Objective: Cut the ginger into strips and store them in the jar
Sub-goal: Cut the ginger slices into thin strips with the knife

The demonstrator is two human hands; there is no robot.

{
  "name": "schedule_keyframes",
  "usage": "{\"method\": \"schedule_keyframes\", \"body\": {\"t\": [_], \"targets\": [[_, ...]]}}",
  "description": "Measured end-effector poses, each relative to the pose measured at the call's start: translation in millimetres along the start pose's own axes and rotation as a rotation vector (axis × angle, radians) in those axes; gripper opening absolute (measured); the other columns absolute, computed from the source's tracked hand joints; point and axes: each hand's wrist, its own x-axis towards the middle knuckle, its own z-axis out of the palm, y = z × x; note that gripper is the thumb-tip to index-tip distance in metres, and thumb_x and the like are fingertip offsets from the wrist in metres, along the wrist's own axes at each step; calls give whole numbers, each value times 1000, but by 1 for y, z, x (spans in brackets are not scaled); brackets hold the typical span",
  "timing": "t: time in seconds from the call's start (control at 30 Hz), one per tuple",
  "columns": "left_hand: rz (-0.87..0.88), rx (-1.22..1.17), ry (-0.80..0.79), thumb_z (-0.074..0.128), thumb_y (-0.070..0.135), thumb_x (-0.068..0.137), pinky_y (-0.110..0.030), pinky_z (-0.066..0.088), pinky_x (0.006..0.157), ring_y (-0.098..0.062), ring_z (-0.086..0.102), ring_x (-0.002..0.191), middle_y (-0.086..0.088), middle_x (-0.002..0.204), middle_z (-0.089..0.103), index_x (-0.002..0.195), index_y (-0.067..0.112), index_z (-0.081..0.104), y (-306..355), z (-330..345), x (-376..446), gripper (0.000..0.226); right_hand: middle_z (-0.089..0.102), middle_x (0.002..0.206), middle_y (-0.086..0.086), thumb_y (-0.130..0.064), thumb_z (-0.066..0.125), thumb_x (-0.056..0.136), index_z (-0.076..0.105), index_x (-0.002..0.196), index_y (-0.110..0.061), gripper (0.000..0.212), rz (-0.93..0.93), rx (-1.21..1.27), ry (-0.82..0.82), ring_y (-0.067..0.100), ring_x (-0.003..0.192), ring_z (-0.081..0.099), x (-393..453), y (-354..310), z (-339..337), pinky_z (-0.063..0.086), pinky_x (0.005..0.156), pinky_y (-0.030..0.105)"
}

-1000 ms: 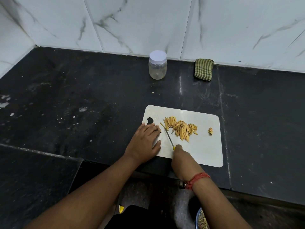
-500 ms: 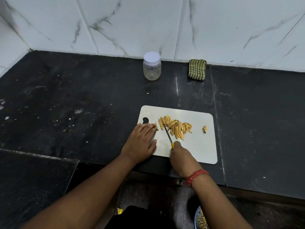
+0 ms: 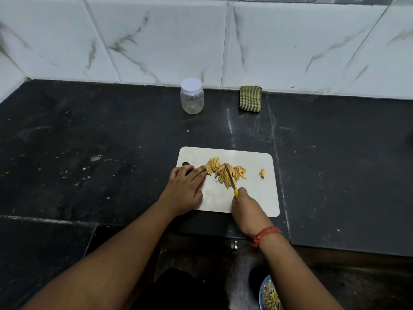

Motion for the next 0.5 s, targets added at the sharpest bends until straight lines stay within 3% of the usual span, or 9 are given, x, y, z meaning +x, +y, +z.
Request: {"method": "schedule_keyframes", "body": {"t": [0.2,0.5], "targets": [[-106,-75,41,32,41,99,-56,17,122,-24,37,143,5,154,46,142,19,55,7,4,5,53,50,69,6,-19,37,100,35,98,-10,9,16,113,146,32,69,54,5,15,-12,40,60,35],[-130,-73,-43,20,51,100,-51,0,126,-21,8,156,2,169,18,158,18,32,23,5,10,67,59,80,11,-24,42,98,34,94,-14,14,273,-26,592,30,61,50,18,82,-45,37,54,34]]}}
